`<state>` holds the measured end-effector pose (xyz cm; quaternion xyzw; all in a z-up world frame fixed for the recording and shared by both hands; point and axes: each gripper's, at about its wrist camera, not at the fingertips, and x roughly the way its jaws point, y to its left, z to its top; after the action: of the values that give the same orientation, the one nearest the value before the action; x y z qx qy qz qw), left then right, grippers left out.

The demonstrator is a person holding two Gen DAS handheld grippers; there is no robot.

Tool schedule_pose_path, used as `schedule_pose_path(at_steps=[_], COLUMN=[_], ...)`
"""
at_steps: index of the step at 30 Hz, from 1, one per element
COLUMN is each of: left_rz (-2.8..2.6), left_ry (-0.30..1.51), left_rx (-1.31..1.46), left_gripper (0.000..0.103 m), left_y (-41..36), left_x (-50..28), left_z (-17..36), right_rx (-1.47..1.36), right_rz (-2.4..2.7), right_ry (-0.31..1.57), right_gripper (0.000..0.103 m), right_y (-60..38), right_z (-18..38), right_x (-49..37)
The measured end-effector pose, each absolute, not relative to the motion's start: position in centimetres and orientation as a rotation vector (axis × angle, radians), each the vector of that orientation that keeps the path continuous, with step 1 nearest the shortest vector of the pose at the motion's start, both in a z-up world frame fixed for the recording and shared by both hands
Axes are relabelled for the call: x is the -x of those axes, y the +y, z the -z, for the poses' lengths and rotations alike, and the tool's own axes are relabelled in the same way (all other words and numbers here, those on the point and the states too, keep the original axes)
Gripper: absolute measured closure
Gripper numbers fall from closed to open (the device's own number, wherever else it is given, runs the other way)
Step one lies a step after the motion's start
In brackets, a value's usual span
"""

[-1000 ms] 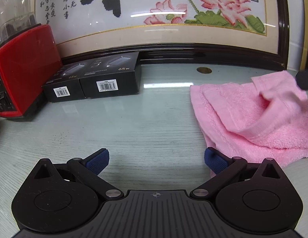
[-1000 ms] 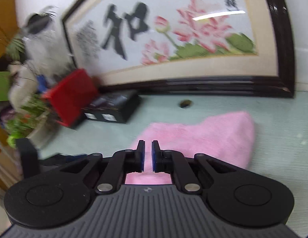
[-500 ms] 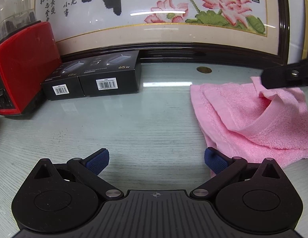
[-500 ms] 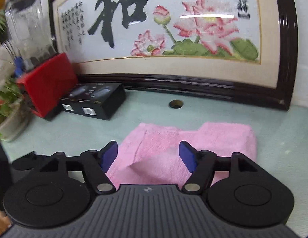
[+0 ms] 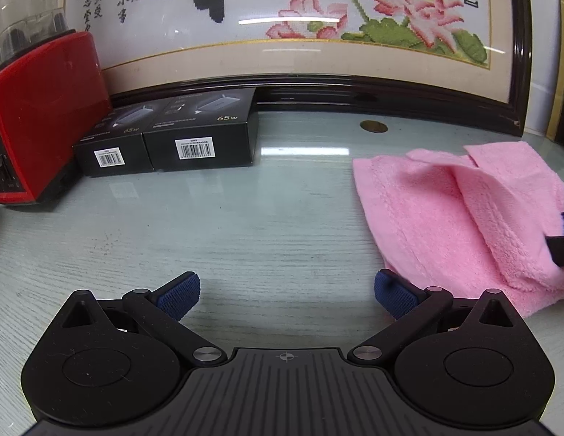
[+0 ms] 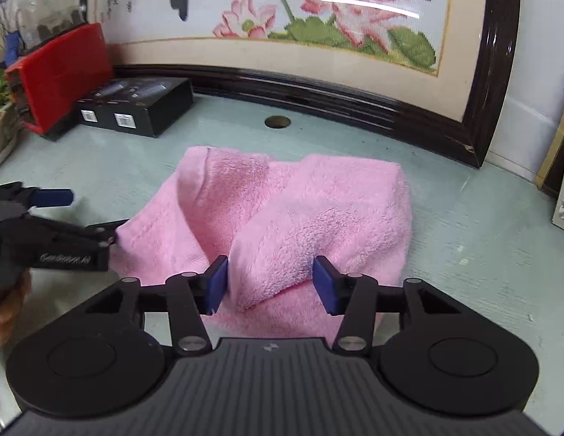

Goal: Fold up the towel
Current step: 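Grasp the folded towel edge with the right gripper and fold it again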

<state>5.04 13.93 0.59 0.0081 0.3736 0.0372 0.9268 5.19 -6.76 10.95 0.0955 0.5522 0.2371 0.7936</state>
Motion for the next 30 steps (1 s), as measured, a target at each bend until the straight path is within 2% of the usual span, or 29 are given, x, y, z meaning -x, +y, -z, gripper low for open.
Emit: schedule_pose_path(at_steps=[5,9,15,18,20,23,30], left_rz=[-0.075,-0.071,-0.073,-0.072,-0.070,-0.069,-0.067], left_ry=[0.762,0.762,0.757,0.760,0.761,0.760,0.761], left_rx=[-0.018,-0.011,-0.020,-0.017,-0.016,-0.014,-0.007], left_gripper=[0.000,0.000,0.000,0.000,0.000,0.000,0.000], left_y=[13.9,14.0,13.8,13.8,13.8,13.8,13.9], left_x=[-5.0,-5.0,-5.0,-5.0,-5.0,-5.0,-5.1], left_z=[-0.6,-0.5,-0.5,-0.5,-0.6,-0.5,-0.5], right_rx=[-0.241,-0.249,-0.091,-0.008,0.023,0.011,-0.279], right_rz=[-0.491,-0.483,-0.415,-0.389,-0.388,-0.386,-0.442], right_ry=[1.101,1.136,1.235,1.259,1.254,1.228,1.115], right_gripper=[0.045,0.045,0.047,0.058,0.076,0.088,0.092], right_y=[-7.0,-5.1,-1.6,-1.4,-1.7,-2.9,-8.3], right_z=[-13.1,-12.3,-9.8,-9.5,-9.5,-9.7,-11.3], right_x=[-6.6,-9.1,-11.0,-10.3,-9.5,-8.5,-7.3])
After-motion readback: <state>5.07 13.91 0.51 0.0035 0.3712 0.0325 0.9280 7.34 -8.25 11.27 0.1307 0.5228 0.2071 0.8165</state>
